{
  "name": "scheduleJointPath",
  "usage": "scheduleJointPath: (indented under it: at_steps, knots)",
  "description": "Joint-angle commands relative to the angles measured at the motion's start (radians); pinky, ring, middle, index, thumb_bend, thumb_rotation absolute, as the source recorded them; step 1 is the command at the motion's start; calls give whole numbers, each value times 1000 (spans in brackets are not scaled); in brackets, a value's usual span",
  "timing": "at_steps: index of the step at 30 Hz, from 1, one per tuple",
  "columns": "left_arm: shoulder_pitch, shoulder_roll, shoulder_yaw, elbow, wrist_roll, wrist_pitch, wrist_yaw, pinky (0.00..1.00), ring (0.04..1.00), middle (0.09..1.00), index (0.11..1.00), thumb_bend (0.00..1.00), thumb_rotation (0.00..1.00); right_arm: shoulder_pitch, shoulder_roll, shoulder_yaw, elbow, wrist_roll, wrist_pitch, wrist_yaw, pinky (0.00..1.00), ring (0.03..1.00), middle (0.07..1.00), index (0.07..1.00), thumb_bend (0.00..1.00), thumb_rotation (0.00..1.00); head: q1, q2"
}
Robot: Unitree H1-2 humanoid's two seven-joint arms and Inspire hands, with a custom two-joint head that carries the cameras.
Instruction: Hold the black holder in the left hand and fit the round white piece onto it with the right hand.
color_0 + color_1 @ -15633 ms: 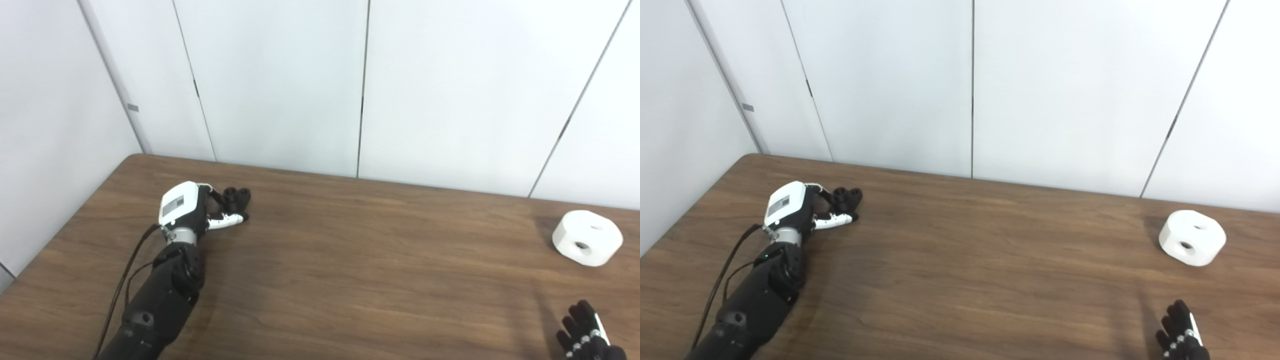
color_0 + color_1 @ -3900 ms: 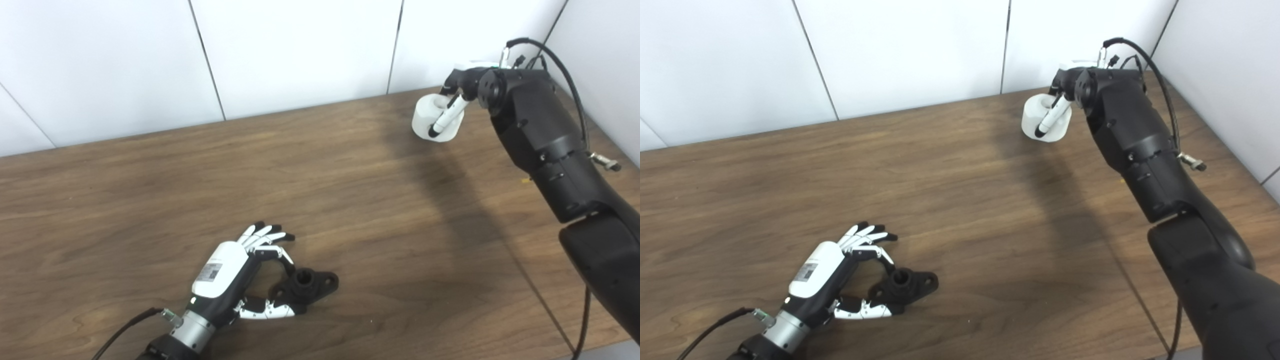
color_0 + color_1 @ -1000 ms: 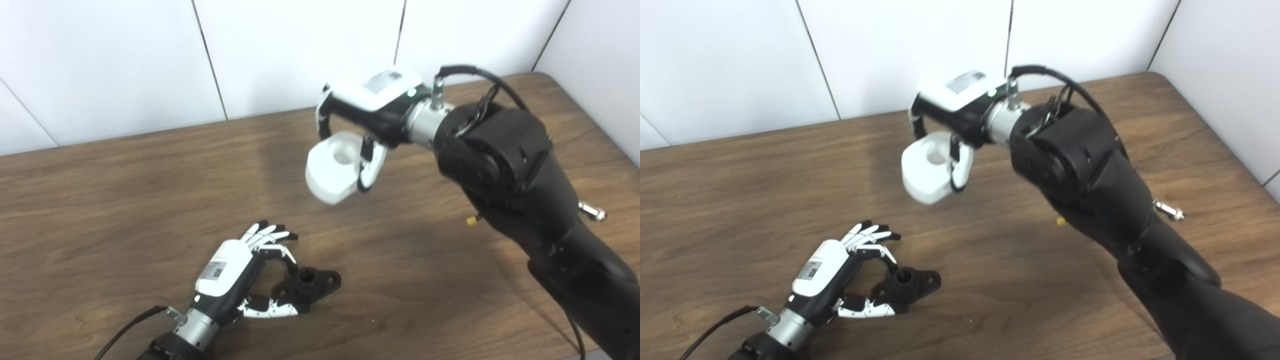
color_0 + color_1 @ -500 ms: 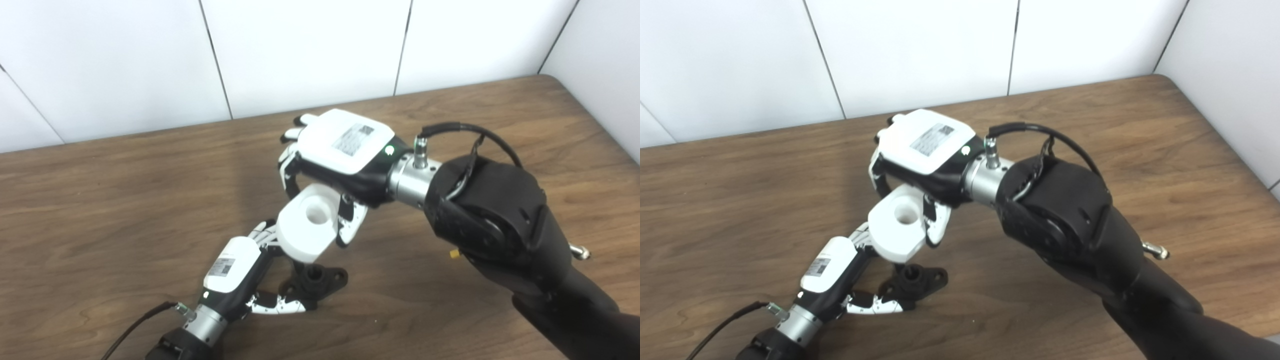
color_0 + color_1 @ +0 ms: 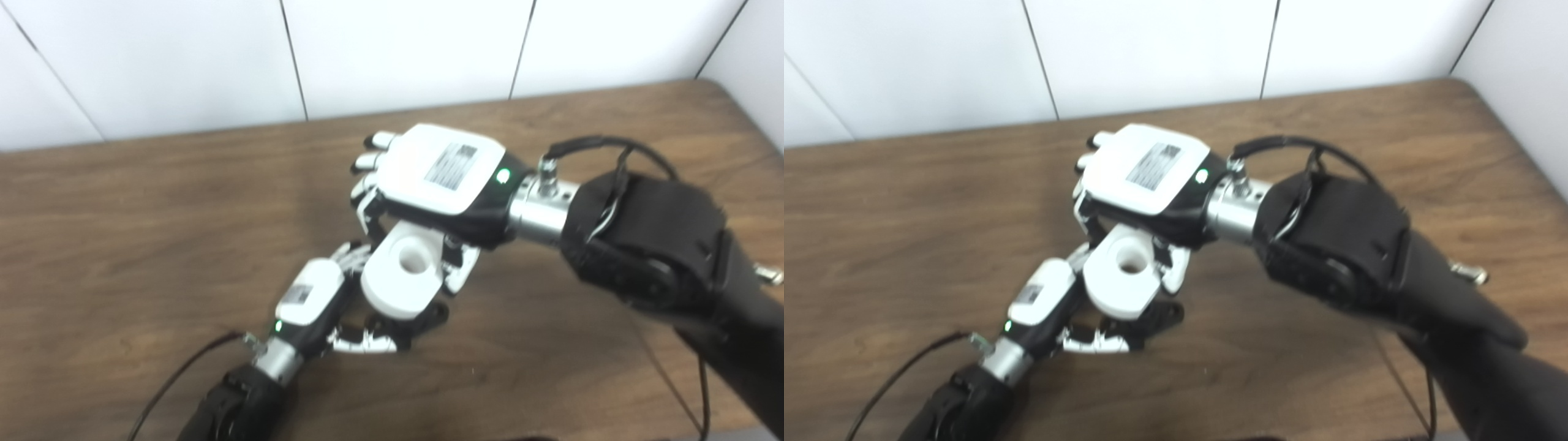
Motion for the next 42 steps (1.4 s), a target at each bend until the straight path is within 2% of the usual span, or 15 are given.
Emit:
scheduleJointPath:
  at_steps: [1,10,24,42]
  knots:
    - [7,1,-31,5,39,53,-88,972,894,824,488,514,64,-60,-14,-10,-16,5,53,103,975,913,808,481,525,136,-2,10]
    - [-3,-3,-35,-12,41,77,-105,964,892,820,488,515,63,-54,-23,-39,5,34,49,103,946,914,800,482,525,135,-8,44]
    - [-1,0,-38,-29,35,92,-113,976,899,823,488,514,63,-15,-6,-57,65,32,14,87,926,914,801,480,525,134,-20,55]
    - [-2,-2,-38,-22,39,87,-108,975,897,821,488,515,63,-2,-7,-17,100,27,2,98,927,919,804,479,526,137,-24,61]
